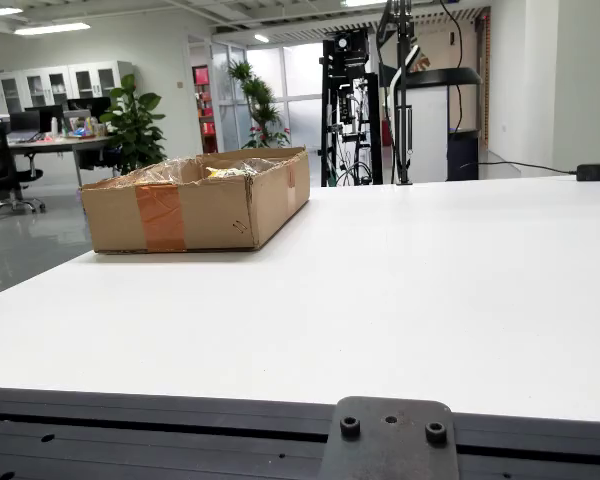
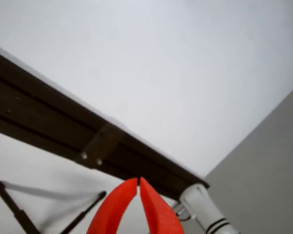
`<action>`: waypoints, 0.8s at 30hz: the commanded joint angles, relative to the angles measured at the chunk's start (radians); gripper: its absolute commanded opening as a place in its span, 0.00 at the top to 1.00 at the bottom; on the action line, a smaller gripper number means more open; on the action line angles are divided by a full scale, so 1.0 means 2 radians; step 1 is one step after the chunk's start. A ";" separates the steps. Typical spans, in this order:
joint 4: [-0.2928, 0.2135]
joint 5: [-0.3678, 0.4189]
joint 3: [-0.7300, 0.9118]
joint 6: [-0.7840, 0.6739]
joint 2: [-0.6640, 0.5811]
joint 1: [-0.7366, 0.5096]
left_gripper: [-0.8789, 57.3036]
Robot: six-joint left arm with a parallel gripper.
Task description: Grasp a snack and put it in the bin.
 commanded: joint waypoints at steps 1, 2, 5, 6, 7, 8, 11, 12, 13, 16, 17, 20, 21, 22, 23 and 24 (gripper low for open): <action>-0.013 0.002 -0.001 0.025 -0.008 0.008 0.99; -0.016 0.002 -0.001 0.031 -0.009 0.010 0.99; -0.021 0.004 -0.001 0.048 -0.014 0.013 0.99; -0.022 0.005 -0.001 0.052 -0.015 0.014 0.99; -0.023 0.007 -0.001 0.056 -0.015 0.015 0.99; -0.024 0.009 -0.001 0.057 -0.016 0.017 0.99; -0.025 0.016 -0.001 0.057 -0.017 0.022 0.99; -0.025 0.019 -0.001 0.055 -0.017 0.024 0.99; -0.026 0.022 -0.001 0.054 -0.018 0.026 0.99; -0.026 0.027 -0.001 0.050 -0.018 0.030 0.99; -0.026 0.028 -0.001 0.048 -0.018 0.032 0.99; -0.026 0.027 -0.001 0.042 -0.018 0.038 0.98; -0.025 0.026 -0.001 0.041 -0.018 0.040 0.98; -0.025 0.023 -0.001 0.040 -0.018 0.043 0.98; -0.025 0.021 -0.001 0.038 -0.018 0.046 0.98; -0.025 0.019 -0.001 0.037 -0.018 0.050 0.98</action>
